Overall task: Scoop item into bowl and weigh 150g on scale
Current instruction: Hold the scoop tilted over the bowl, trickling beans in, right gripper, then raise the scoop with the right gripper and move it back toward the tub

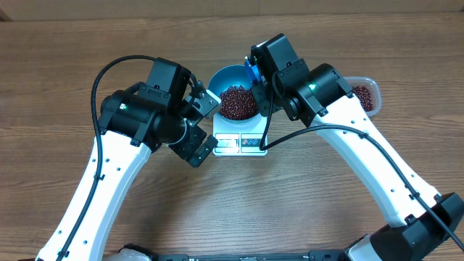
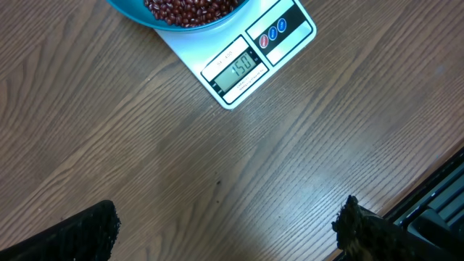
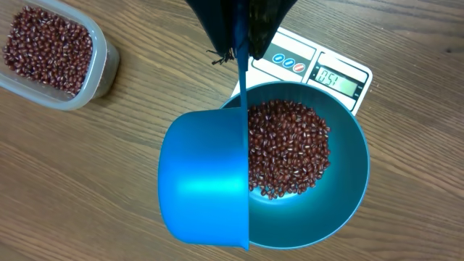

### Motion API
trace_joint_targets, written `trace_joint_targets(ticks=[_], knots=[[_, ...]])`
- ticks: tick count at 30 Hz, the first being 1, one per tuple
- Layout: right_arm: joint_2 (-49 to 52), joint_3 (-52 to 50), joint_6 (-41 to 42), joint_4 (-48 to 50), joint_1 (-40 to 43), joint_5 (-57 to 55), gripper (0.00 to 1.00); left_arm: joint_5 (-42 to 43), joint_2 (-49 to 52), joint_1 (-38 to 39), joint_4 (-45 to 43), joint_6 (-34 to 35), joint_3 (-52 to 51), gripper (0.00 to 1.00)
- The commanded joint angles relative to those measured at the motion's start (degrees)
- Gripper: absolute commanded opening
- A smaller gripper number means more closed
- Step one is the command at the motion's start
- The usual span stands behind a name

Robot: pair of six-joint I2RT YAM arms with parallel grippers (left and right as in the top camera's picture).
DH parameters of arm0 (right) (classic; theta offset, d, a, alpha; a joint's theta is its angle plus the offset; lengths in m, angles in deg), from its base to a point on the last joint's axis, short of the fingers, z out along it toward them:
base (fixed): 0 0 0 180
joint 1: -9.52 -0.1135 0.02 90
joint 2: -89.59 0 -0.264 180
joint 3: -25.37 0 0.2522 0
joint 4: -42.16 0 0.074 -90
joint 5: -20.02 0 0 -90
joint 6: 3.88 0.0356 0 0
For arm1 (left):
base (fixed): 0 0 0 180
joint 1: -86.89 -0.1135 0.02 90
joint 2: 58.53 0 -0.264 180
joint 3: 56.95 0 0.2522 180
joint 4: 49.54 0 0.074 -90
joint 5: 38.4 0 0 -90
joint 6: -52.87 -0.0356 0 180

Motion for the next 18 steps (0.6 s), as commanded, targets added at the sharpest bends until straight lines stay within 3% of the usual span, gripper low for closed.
trace_joint_targets(ticks=[1,13,18], knots=[[0.17,1.25,0.0,0.26,0.26,-1.01,0.04,0.87,-0.76,-0.26,-0.04,-1.29,-0.2,1.0],[0.17,1.27,0.02,0.68,0.26,-0.42,0.04,0.9,-0.76,-0.26,-0.04,-1.29,-0.2,1.0],[0.15,1.29,0.61,1.92,1.73,7.87,0.04,0.87,-0.76,-0.26,-0.04,-1.29,-0.2,1.0]])
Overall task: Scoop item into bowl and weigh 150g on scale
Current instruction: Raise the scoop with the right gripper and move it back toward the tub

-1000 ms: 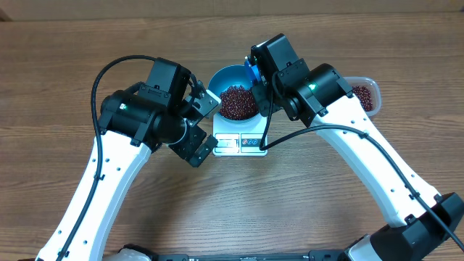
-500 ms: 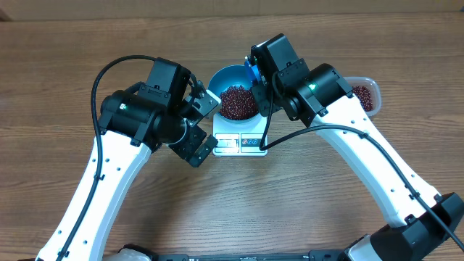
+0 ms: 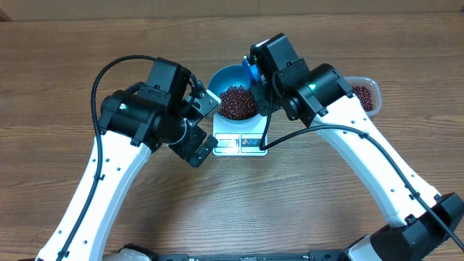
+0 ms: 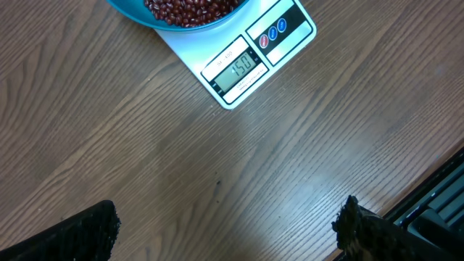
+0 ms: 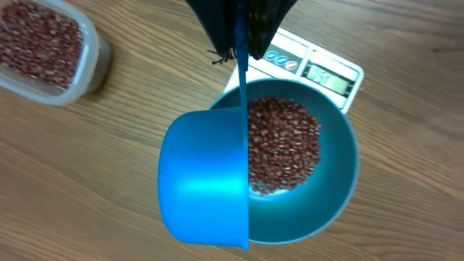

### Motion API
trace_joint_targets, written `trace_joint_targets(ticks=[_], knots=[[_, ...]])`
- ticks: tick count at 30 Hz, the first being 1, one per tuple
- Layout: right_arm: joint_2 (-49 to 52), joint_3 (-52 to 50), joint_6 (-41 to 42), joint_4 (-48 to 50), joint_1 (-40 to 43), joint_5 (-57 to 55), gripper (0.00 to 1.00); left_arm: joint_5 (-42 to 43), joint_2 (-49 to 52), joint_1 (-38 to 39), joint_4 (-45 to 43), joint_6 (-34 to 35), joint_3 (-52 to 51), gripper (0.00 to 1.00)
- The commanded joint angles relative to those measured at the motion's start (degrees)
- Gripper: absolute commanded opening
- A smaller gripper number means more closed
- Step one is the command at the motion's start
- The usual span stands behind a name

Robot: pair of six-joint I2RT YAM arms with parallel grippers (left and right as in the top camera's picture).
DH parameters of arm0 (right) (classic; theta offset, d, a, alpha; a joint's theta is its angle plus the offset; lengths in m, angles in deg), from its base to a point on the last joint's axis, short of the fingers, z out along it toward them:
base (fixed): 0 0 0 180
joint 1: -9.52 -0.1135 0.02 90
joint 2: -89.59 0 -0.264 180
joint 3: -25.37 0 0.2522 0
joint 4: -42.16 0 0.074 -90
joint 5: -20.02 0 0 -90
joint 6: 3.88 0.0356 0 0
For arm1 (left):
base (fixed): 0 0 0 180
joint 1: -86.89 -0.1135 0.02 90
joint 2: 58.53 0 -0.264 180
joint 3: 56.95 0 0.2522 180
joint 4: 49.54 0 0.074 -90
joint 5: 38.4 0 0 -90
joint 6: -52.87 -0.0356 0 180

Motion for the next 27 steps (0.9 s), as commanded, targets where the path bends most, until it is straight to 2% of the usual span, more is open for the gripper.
trace_joint_targets(ticks=[1,10,20,27], knots=[[0.15,1.33,1.6,1.44,2.14,7.37,0.04,0.87,-0.76,-0.26,-0.04,-1.29,-0.2,0.99],[-0.94,1.81,6.25,2.69,11.43,20.15,0.04,0.87,-0.76,-0.26,-0.04,-1.29,-0.2,0.99],[-1.2,1.92,6.19,4.79,26.05,43.41,0.04,0.87,-0.76,-0.26,-0.04,-1.29,-0.2,1.0],[-1.2,1.92,6.95,4.7,32.44,48.3,0.04,0.87,-0.76,-0.26,-0.04,-1.29,-0.2,0.99]])
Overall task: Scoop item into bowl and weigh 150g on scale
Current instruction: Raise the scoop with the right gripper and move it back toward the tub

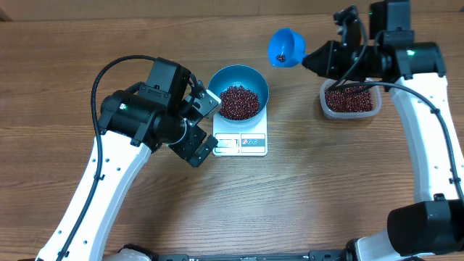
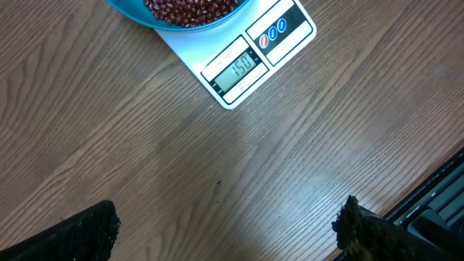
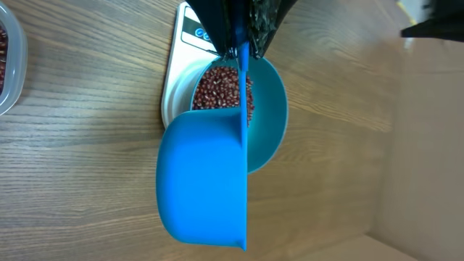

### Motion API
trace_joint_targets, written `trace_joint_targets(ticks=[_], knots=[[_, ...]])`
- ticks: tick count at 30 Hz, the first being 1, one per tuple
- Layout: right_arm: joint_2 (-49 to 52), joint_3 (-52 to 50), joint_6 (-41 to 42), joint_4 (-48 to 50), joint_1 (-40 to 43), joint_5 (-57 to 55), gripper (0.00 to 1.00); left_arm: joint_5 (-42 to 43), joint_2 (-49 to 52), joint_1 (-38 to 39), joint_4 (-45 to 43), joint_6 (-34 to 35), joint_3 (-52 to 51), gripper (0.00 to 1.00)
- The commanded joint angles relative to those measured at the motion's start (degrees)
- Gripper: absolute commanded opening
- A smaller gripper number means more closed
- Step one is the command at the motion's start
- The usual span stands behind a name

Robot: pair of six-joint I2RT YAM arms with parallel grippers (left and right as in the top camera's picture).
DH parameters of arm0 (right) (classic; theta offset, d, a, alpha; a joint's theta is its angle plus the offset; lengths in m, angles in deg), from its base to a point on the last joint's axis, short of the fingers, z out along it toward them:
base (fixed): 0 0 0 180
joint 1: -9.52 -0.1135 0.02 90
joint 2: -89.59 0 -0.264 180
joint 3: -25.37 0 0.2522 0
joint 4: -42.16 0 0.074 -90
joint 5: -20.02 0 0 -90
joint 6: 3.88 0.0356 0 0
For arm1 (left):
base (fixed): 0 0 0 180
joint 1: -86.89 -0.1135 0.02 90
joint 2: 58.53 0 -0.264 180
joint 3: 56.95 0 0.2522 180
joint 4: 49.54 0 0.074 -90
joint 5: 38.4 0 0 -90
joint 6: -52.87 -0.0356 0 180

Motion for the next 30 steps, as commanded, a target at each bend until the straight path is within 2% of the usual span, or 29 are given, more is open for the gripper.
trace_joint_targets(ticks=[1,14,20,30], knots=[[-1.2,1.92,1.09,0.35,2.54,4.85,0.04,0.9,-0.76,-0.26,-0.04,-1.29,-0.2,1.0],[-1.2,1.92,1.42,-2.16,14.1,3.56,0.04,0.9,-0.76,-0.26,-0.04,-1.29,-0.2,0.99],[-1.2,1.9,-3.26,-8.04,18.47,2.89,0.04,0.87,-0.76,-0.26,-0.04,-1.29,-0.2,0.99],[-1.2,1.9,-3.52,-14.1,19.54,-8.24,0.04,0.87,-0.76,-0.26,-0.04,-1.29,-0.2,1.0]])
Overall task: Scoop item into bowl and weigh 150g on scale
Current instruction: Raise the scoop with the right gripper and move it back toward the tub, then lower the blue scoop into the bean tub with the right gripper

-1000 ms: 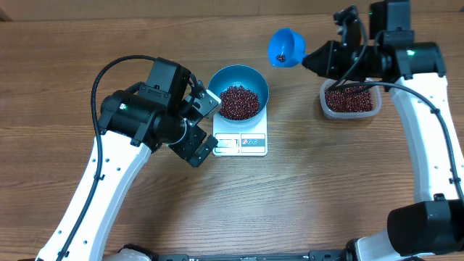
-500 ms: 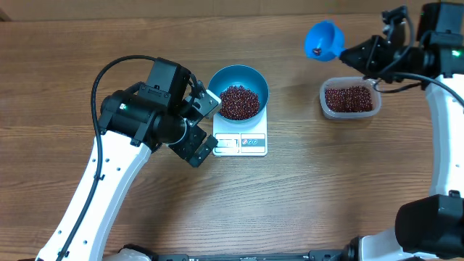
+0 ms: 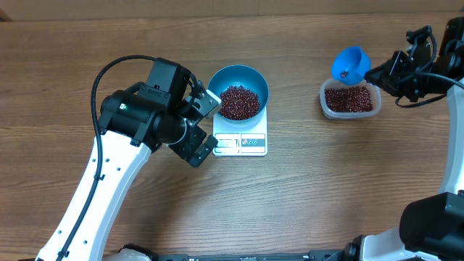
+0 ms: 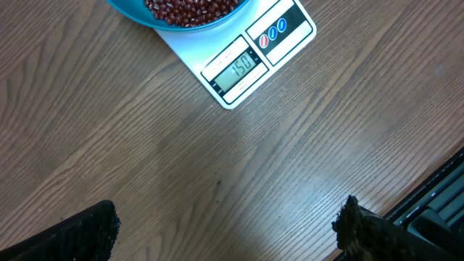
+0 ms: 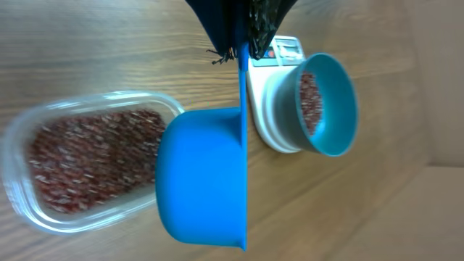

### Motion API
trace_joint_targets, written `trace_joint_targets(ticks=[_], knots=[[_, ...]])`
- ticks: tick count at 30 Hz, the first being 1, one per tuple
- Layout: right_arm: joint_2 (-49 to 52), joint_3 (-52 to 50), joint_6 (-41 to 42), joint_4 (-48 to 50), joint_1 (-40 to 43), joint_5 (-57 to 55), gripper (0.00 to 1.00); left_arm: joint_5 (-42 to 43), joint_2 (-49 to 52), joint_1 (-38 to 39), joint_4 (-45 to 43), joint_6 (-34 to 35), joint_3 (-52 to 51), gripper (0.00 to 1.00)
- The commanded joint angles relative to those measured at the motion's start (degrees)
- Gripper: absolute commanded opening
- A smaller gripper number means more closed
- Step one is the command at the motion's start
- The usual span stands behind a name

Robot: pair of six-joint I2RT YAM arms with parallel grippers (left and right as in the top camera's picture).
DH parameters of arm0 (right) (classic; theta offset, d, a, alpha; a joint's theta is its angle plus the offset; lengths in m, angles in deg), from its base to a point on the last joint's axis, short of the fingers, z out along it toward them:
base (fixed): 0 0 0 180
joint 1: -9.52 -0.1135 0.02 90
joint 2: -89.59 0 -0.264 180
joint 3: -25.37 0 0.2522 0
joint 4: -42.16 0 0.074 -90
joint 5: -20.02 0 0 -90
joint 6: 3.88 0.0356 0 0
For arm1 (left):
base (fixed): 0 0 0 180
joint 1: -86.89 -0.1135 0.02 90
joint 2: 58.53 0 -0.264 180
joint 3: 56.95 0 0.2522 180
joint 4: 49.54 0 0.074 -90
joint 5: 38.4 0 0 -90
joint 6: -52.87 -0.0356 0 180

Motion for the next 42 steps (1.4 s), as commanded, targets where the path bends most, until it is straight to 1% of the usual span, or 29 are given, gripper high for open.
trace_joint_targets(ticks=[1,7,13,20,28,32,42], knots=[[-1.2,1.84,-1.03,-0.98,0.17,-5.64,0.04,0.85,-0.76,-0.26,-0.04,-1.29,-0.2,1.0],[-1.18,1.77,-0.96,-4.81,0.17,-14.34,0.04,0.85,-0.76,-0.26,-0.04,-1.29,-0.2,1.0],[-1.18,1.77,-0.74,-8.33,-0.31,-19.45,0.04,0.85,-0.76,-0.26,-0.04,-1.29,-0.2,0.99],[-1.18,1.77,1.2,-8.92,-6.1,-30.12,0.04,0.85,-0.76,-0.26,-0.04,-1.29,-0.2,0.99],[-0.72,1.77,2.49,-4.44,-11.69,-33.57,0.04,0.85,-0.76,-0.26,-0.04,-1.29,-0.2,1.0],[0.09,1.77,2.45,-5.51,-12.33,-37.03,0.04,0.85,-0.76,-0.26,-0.04,-1.29,-0.2,1.0],[0.31,1.73,2.4,-4.42,-12.33,-37.42,0.04,0.85,-0.76,-0.26,-0.04,-1.29,-0.2,0.99]])
